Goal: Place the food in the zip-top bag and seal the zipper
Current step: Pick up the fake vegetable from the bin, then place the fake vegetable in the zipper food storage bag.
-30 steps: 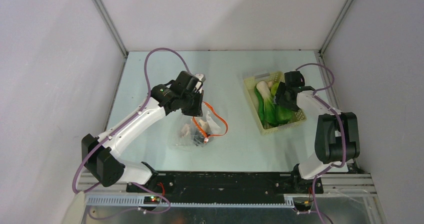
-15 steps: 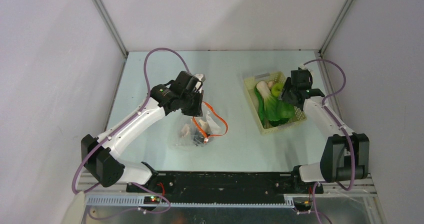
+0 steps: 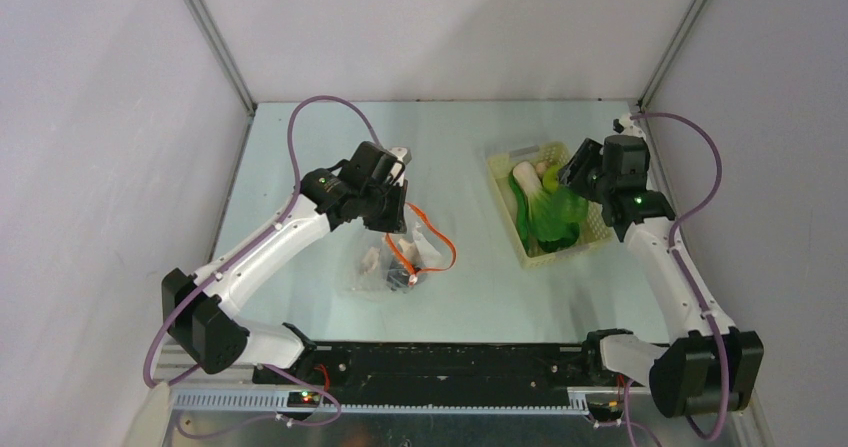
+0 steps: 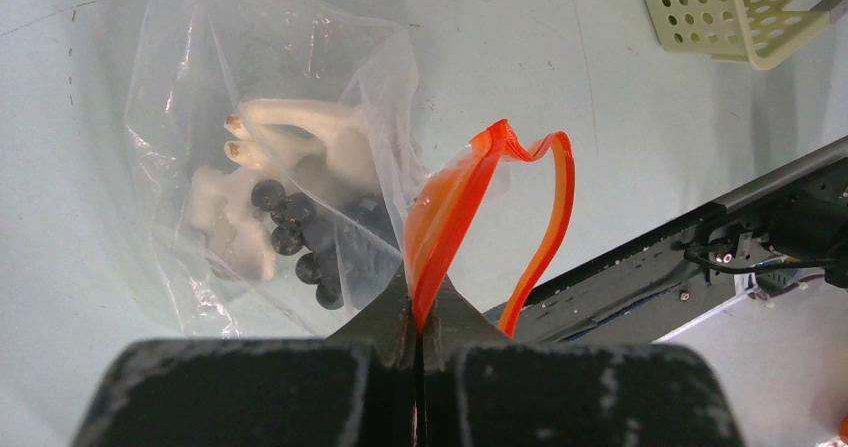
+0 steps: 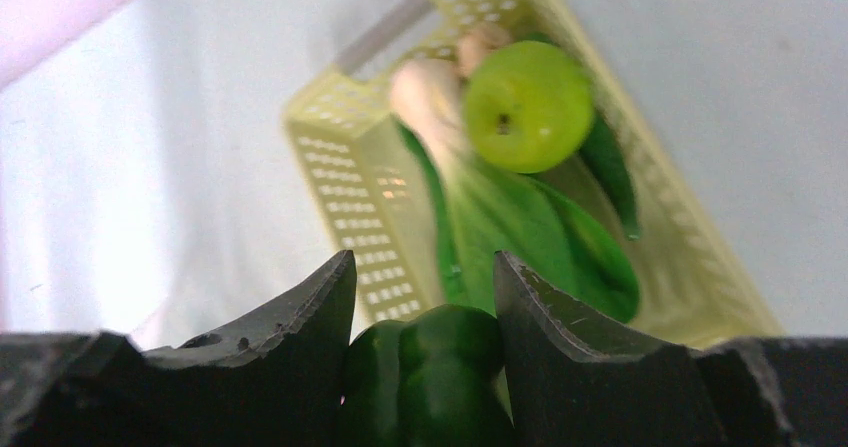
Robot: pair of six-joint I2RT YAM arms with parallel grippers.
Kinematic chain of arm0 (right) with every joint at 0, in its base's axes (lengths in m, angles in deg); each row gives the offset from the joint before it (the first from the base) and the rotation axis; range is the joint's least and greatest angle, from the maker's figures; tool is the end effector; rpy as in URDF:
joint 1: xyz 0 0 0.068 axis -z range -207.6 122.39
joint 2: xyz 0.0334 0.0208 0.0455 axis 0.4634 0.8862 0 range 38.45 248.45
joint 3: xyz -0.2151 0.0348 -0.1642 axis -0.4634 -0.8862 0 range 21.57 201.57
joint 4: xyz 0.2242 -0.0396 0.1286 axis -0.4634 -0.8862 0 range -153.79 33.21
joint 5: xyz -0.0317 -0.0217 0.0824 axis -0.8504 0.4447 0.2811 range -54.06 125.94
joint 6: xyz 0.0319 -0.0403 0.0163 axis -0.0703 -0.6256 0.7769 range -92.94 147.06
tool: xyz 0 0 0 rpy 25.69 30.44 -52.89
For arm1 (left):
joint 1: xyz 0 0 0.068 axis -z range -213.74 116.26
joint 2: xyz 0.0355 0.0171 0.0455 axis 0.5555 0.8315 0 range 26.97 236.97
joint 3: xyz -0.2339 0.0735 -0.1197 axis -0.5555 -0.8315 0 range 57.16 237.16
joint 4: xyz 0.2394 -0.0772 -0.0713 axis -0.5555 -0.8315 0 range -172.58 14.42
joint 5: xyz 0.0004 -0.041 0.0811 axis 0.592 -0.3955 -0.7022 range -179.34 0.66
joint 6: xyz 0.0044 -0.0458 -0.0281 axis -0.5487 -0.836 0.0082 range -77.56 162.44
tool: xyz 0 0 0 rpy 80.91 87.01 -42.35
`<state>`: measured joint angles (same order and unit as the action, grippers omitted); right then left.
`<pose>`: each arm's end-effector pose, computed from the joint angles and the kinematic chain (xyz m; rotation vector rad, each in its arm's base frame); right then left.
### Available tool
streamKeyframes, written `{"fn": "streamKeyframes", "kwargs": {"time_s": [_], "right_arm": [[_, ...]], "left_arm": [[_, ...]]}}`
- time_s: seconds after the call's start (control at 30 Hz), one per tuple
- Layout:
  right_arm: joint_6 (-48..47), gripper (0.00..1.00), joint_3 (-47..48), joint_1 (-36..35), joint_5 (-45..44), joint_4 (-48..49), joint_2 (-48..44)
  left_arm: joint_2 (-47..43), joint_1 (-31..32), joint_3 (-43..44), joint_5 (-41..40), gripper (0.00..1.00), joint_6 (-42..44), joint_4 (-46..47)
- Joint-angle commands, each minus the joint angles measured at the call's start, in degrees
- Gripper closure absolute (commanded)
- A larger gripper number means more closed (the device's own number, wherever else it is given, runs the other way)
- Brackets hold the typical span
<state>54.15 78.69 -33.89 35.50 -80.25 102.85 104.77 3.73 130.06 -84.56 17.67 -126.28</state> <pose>0.2493 0.0271 0.3241 0.3884 2.0900 0.3394 0.2168 -0.1699 0.3201 0.3238 2.6027 -0.5132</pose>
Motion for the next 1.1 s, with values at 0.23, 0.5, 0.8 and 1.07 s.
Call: {"fn": "streamKeyframes", "kwargs": {"time_s": [0.23, 0.5, 0.8, 1.07], "right_arm": [[11.43, 0.66, 0.58, -20.92, 4.87, 12.18, -4.03], [17.1, 0.67, -1.4, -36.49, 0.93, 27.02, 4.29], [22.35, 0.67, -1.33, -45.88, -11.35, 37.5, 15.15], [24.27, 0.54, -1.31, -52.88, -25.54, 37.57, 18.75]], "left_arm": [[-2.48, -0.13, 1.45, 2.21, 1.0, 0.92, 1.6], [-2.75, -0.12, 1.29, 2.4, 1.0, 0.83, 1.77], [-3.07, -0.12, 1.08, 3.08, 1.0, 0.65, 2.06], [-3.33, -0.14, 1.28, 2.28, 1.0, 0.49, 1.74]]}}
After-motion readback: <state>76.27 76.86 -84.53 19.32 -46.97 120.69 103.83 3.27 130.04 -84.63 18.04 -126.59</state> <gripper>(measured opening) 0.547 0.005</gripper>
